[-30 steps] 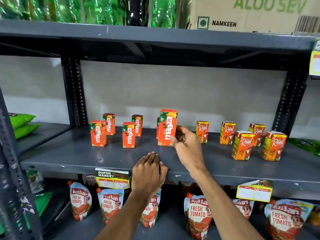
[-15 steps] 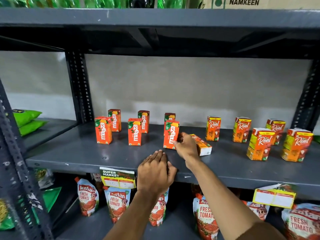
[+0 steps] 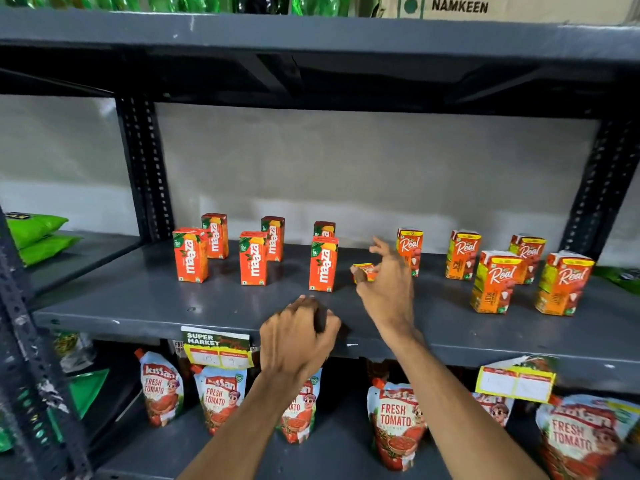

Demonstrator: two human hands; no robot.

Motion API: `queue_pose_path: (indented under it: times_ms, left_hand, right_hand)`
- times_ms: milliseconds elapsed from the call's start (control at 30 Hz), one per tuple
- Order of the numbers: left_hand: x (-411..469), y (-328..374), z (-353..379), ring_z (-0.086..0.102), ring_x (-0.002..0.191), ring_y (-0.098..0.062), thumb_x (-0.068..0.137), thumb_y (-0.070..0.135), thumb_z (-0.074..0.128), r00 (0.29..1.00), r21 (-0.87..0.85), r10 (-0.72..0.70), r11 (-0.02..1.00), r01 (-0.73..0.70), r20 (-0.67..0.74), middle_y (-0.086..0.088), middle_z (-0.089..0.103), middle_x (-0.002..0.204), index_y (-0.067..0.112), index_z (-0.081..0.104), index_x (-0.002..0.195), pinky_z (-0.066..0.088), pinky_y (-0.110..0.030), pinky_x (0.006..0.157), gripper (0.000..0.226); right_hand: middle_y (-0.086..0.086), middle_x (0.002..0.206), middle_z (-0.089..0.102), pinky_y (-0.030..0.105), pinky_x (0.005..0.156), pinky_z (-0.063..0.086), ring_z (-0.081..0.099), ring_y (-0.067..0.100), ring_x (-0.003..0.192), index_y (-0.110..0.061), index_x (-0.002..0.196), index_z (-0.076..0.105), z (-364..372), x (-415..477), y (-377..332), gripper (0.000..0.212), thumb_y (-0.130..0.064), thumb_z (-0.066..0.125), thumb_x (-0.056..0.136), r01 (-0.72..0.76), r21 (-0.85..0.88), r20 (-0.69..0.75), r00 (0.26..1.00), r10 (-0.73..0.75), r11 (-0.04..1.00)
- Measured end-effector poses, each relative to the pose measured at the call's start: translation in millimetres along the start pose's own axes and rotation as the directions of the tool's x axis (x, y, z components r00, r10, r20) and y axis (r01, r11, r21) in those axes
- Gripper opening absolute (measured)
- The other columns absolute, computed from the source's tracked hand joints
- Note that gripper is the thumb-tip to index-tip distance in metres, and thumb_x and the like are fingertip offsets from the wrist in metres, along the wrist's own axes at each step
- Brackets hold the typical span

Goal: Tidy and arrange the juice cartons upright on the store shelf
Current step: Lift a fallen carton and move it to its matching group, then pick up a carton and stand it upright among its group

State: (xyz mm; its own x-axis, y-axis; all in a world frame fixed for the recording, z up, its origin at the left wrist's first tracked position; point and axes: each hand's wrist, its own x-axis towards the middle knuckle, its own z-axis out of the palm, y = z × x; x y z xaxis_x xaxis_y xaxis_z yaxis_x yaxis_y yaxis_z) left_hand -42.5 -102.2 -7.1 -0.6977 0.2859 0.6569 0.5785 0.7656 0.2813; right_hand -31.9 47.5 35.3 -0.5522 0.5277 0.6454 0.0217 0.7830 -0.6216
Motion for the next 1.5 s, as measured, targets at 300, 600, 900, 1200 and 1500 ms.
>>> queue_pose_path:
  times_ms: [300,600,900,1200,1500]
  left_hand:
    - [12,63,27,0.064,0.061,-0.028,0.084,0.041,0.04,0.989,0.092,0.119,0.988,-0.127,0.082,-0.002,0.068,0.069,0.02,0.058,0.073,0.039,-0.031,0.05,0.03]
    - [9,60,33,0.058,0.045,-0.023,0.081,0.038,0.035,0.988,0.145,0.145,0.978,-0.152,0.058,0.001,0.06,0.053,0.022,0.05,0.062,0.027,-0.025,0.044,0.03]
    - [7,61,34,0.065,0.063,-0.023,0.082,0.043,0.023,0.985,0.094,0.168,0.981,-0.17,0.028,0.001,0.07,0.075,0.025,0.062,0.088,0.036,-0.03,0.05,0.044]
    - [5,63,28,0.065,0.06,-0.023,0.085,0.037,0.039,0.984,0.104,0.158,0.981,-0.166,0.081,0.001,0.07,0.072,0.02,0.063,0.085,0.031,-0.027,0.05,0.03]
    - [6,63,32,0.064,0.059,-0.02,0.083,0.04,0.029,0.988,0.113,0.143,0.982,-0.149,0.056,0.003,0.069,0.07,0.025,0.064,0.09,0.034,-0.027,0.049,0.039]
  right_hand:
    - [0.019,0.109,0.063,0.037,0.093,0.045,0.058,0.036,0.106,-0.003,0.104,0.066,-19,7,49,0.047,-0.037,0.077,0.073,-0.152,-0.162,0.252,0.949,0.19,0.975]
    - [-0.002,0.068,0.066,0.019,0.06,0.048,0.06,0.011,0.064,-0.011,0.069,0.069,-33,-3,41,0.021,-0.03,0.077,0.074,-0.171,0.077,0.066,0.984,0.166,0.982]
    - [-0.015,0.091,0.055,0.033,0.079,0.054,0.06,0.009,0.09,-0.027,0.1,0.049,-85,-24,-14,0.049,-0.038,0.081,0.065,0.074,0.199,-0.356,0.935,0.001,0.977]
    - [-0.015,0.096,0.055,0.036,0.065,0.061,0.068,0.012,0.088,-0.027,0.104,0.045,-104,-44,-42,0.052,-0.056,0.072,0.071,0.247,0.233,-0.497,0.861,-0.103,0.94]
    - [-0.01,0.093,0.058,0.019,0.067,0.054,0.062,0.007,0.086,-0.025,0.102,0.044,-85,-30,-11,0.054,-0.05,0.076,0.067,0.13,0.173,-0.431,0.901,-0.043,0.976]
